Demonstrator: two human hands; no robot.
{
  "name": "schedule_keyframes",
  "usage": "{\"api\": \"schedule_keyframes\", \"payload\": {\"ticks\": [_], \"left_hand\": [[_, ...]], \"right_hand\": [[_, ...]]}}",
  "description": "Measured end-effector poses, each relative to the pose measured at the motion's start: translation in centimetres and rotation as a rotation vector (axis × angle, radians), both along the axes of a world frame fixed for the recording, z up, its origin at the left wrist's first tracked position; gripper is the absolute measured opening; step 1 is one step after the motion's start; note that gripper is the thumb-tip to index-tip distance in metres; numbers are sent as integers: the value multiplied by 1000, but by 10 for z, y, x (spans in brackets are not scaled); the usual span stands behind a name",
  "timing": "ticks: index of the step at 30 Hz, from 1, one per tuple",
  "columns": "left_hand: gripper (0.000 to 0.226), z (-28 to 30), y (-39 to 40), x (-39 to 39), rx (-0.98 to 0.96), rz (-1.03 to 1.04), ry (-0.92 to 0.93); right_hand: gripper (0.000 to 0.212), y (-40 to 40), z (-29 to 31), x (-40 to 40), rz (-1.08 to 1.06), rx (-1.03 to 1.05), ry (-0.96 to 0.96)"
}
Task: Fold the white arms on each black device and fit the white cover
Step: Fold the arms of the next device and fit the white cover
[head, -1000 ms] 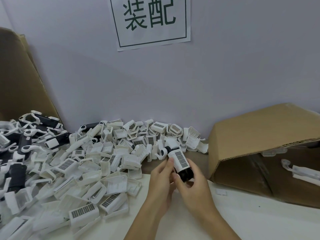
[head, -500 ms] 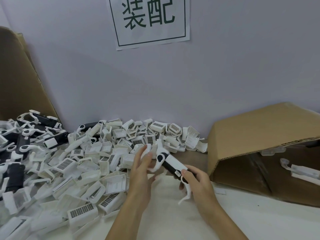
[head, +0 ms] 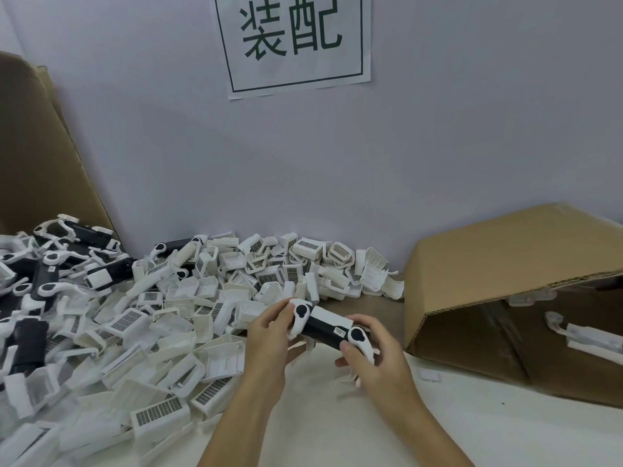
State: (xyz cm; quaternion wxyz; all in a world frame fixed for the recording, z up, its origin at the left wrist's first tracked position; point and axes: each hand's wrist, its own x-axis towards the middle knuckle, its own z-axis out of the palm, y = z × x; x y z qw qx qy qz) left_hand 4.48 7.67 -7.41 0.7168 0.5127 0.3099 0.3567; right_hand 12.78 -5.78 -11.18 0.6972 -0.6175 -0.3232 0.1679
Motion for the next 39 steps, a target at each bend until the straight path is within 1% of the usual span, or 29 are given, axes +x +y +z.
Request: {"api": "schedule_keyframes", "payload": {"ticks": [2,4,5,6,9,10,12,15,19,23,27,30,33,36,38,39], "left_hand": [[23,3,-1,-2,-37,-67,-32],[28,6,1,-5,-89,-133,-75],[29,7,3,-7,-85,-165,-90],[28,7,4,-8,-52,-191,-92],[21,6,3,-7,91,-204,-102],[21,5,2,-5,118,-201,-122],[21,5,-1,-3,144,-181,-162],[17,3,-3,1,146,-137,-178],[11,4,-5,-1,143,-137,-181],[13,4,-5,0,149,-138,-170],[14,3,-4,1,153,-130,-165],[17,3,-4,1,118,-148,-159],[25,1,-4,2,48,-180,-108],[17,-1,-3,6,-7,-137,-57],[13,-2,-3,8,-16,-83,3],[16,-2,-3,8,-17,-77,28]], "right_hand": [[21,2,0,3,-39,30,86],[16,1,2,8,-30,69,247],[16,-1,4,11,-8,89,337],[18,-2,7,13,23,101,427],[44,-10,18,18,179,63,685],[48,-13,21,19,241,39,744],[48,-19,24,20,325,8,820],[48,-22,24,22,356,-12,871],[50,-21,24,20,353,-21,852],[50,-20,24,21,353,-15,841],[44,-19,23,22,352,-21,845],[42,-18,22,20,296,6,765],[40,-13,18,18,206,106,717],[23,-8,12,17,56,155,593],[14,-6,10,14,-85,150,428],[13,-6,9,12,-162,127,326]]}}
